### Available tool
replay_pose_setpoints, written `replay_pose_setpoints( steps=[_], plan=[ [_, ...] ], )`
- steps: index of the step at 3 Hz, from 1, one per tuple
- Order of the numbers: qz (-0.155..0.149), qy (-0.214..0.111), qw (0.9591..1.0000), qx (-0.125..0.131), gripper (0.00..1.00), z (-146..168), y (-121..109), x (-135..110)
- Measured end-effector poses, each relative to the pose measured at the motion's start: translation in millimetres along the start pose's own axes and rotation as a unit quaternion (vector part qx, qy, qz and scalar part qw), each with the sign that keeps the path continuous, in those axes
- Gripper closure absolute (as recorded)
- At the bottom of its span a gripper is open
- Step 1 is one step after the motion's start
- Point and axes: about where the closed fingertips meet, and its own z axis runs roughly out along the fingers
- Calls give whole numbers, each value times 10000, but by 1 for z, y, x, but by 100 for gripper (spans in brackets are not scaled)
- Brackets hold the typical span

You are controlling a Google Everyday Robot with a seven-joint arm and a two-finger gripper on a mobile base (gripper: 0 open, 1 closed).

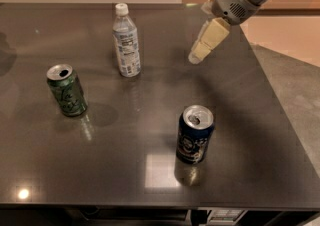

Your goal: Pick blue plastic bottle

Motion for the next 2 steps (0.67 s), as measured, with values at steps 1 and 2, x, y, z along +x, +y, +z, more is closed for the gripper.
replay_pose_setpoints(
  steps=[1, 2],
  plan=[
    [121, -315, 9994, -94, 0, 20, -2, -26],
    [183, -608, 9979, -125, 0, 32, 0, -53]
  ],
)
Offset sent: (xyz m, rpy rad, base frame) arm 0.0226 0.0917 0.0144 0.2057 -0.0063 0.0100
